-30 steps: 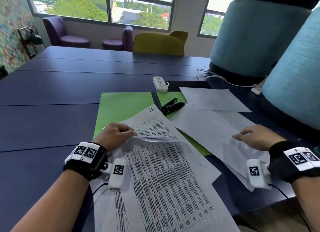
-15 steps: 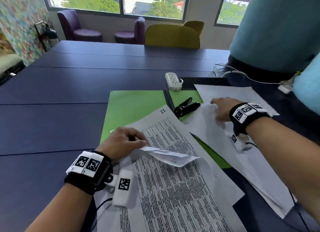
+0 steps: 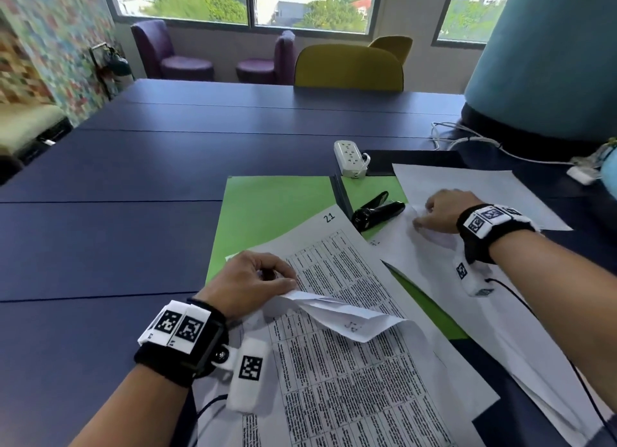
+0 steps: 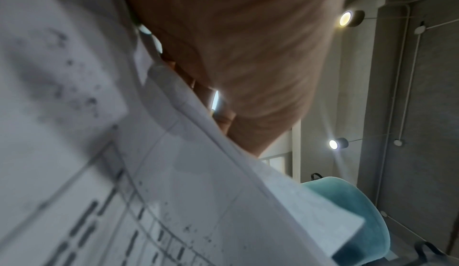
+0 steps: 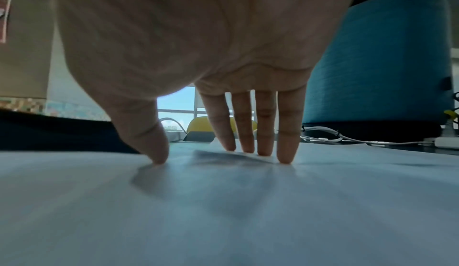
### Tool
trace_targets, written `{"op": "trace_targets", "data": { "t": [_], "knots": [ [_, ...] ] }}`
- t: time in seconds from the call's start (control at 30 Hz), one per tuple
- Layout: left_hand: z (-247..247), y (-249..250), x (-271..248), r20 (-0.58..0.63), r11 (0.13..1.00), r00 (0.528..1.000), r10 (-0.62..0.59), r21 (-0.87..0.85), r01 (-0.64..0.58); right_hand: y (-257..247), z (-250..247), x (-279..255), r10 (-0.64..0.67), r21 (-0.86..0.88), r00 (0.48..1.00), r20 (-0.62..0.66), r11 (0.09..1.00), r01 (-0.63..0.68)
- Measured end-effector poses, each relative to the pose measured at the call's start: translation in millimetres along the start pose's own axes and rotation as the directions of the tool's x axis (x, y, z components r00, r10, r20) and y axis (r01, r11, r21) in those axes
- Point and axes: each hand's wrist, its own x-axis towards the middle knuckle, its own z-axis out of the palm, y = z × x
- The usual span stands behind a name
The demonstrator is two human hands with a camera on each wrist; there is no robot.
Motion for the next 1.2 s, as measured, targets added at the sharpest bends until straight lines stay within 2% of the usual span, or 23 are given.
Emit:
{"op": "trace_targets", "data": {
  "t": [0.2, 0.37, 0.5, 0.57, 0.7, 0.9, 1.0, 1.1, 1.2],
  "knots": [
    [0, -3, 2, -0.007, 0.999, 1.000, -0.026, 0.032, 0.026, -11, -3, 1, 0.023, -0.014, 0.998, -0.063, 1.000, -0.024],
    [1, -2, 2, -0.011, 0.999, 0.999, -0.046, 0.026, 0.046, -7, -13, -1, 0.014, -0.150, 0.997, -0.072, 0.988, -0.025],
    [0, -1, 4, -0.026, 0.998, 0.999, -0.039, 0.040, 0.040, -10, -54, -26, -0.040, -0.259, 0.987, -0.158, 0.966, -0.002],
    [0, 0, 5, -0.027, 0.998, 0.999, -0.037, 0.054, 0.038, -19, -77, -43, -0.031, -0.263, 0.992, -0.124, 0.965, -0.003],
    [2, 3, 5, -0.039, 0.999, 0.999, -0.010, 0.030, 0.011, -46, -85, -72, -0.009, -0.085, 0.994, 0.109, 0.996, 0.018],
    [11, 10, 0, -0.065, 0.999, 0.997, 0.033, -0.004, -0.033, -70, -38, -85, -0.001, 0.233, 0.977, 0.215, 0.971, -0.050],
    [13, 16, -2, -0.078, 0.999, 0.997, 0.009, -0.045, -0.013, -70, -30, -84, -0.026, 0.458, 0.959, 0.282, 0.882, -0.110],
    [13, 16, -2, -0.079, 0.997, 0.997, 0.005, -0.074, -0.011, -70, -38, -93, -0.061, 0.609, 0.964, 0.258, 0.785, -0.114],
    [13, 15, -1, -0.074, 1.000, 0.997, 0.010, 0.003, -0.009, -66, -46, -107, -0.124, 0.654, 0.979, 0.165, 0.757, -0.015]
  ]
}}
